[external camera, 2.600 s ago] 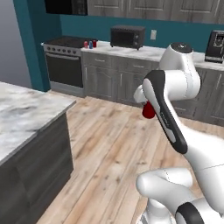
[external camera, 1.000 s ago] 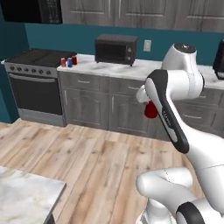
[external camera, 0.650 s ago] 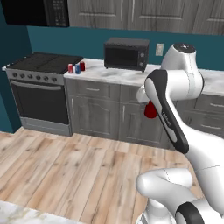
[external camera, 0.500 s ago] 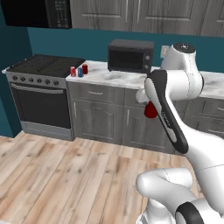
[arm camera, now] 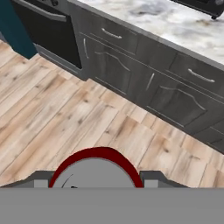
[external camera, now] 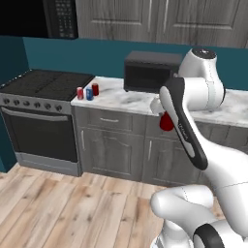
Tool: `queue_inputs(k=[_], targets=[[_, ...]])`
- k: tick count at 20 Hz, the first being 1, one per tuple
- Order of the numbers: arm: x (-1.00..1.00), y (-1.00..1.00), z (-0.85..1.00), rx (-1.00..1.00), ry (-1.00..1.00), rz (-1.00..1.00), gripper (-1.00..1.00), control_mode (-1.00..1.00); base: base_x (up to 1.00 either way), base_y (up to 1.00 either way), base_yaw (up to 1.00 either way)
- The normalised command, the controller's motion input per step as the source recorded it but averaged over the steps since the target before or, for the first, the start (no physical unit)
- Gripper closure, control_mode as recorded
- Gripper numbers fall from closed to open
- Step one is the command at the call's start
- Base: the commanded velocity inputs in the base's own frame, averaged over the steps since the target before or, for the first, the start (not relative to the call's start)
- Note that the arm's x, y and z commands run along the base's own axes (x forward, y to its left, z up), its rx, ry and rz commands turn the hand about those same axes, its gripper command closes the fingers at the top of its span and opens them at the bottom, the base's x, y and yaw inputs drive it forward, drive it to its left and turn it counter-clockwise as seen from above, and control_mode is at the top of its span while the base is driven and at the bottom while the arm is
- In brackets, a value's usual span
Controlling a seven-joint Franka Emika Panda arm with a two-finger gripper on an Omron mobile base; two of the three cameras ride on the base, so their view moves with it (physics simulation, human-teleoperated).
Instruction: Four empty soda cans are scattered around the kitchen. Gather all the cans and cluster them next to the stove for recycling.
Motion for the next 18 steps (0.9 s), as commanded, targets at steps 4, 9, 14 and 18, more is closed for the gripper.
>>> queue_inputs(k=[4, 9, 14, 18], targets=[[0.0, 0.0, 0.0, 0.0, 0.0, 0.0, 1.0, 1.0, 1.0, 0.0, -0.06], [0.0, 0.0, 0.0, 0.0, 0.0, 0.0, 1.0, 1.0, 0.87, 0.14, -0.09], [0.0, 0.0, 0.0, 0.0, 0.0, 0.0, 1.0, 1.0, 0.8, 0.29, -0.12], [0.0, 0.0, 0.0, 0.0, 0.0, 0.0, 1.0, 1.0, 0.66, 0.42, -0.23]])
